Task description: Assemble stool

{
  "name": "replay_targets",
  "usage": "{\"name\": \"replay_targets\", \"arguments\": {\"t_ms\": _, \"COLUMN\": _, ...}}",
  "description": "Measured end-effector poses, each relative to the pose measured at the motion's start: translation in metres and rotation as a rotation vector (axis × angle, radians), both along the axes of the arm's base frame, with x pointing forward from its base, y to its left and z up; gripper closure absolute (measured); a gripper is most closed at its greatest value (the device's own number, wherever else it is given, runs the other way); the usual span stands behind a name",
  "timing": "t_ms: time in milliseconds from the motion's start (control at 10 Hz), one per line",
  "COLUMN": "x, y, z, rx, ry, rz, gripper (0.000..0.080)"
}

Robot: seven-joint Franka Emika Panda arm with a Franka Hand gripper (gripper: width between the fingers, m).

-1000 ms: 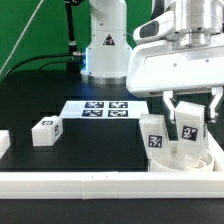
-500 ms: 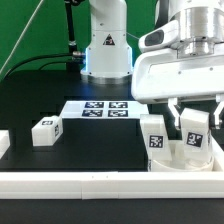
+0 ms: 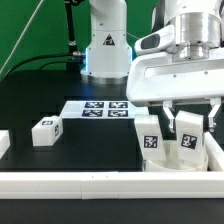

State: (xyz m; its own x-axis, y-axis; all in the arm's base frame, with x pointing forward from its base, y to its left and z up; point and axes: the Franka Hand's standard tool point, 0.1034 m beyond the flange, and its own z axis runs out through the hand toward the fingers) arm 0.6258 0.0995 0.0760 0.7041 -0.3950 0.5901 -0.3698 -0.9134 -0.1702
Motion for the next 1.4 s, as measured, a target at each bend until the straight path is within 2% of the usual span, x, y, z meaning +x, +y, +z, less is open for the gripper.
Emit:
{"name": "replay_targets", "arguments": {"t_ms": 100, "x": 0.000, "y": 0.000, "z": 0.000, "rx": -0.005, "ry": 0.001, "rz": 0.005, "gripper": 0.0475}}
{"name": "replay_targets", "arguments": {"t_ms": 200, "x": 0.000, "y": -0.001, "z": -0.001, "rx": -0.010, "ry": 0.005, "rz": 0.009, "gripper": 0.0394}}
{"name": "replay_targets", "arguments": {"t_ms": 300, "x": 0.000, "y": -0.001, "z": -0.001, "rx": -0.014, "ry": 0.006, "rz": 0.014, "gripper": 0.0394}}
{"name": "replay_targets", "arguments": {"t_ms": 400, "x": 0.000, "y": -0.001, "z": -0.001, "rx": -0.017, "ry": 0.007, "rz": 0.018, "gripper": 0.0222}}
{"name": "replay_targets", "arguments": {"t_ms": 500, "x": 0.000, "y": -0.001, "z": -0.001, "rx": -0.021, "ry": 0.008, "rz": 0.023, "gripper": 0.0172}}
{"name": "replay_targets", "arguments": {"t_ms": 900, "x": -0.001, "y": -0.001, "z": -0.001, "rx": -0.034, "ry": 0.015, "rz": 0.041, "gripper": 0.0151}}
{"name": "replay_targets", "arguments": {"t_ms": 1000, "x": -0.001, "y": 0.001, "z": 0.006, "rx": -0.010, "ry": 0.075, "rz": 0.041, "gripper": 0.0150}}
{"name": "replay_targets", "arguments": {"t_ms": 1200, "x": 0.002, "y": -0.003, "z": 0.047, "rx": 0.019, "ry": 0.078, "rz": 0.059, "gripper": 0.0150}}
{"name": "replay_targets", "arguments": {"t_ms": 1400, "x": 0.003, "y": -0.011, "z": 0.062, "rx": 0.071, "ry": 0.168, "rz": 0.051, "gripper": 0.0150}}
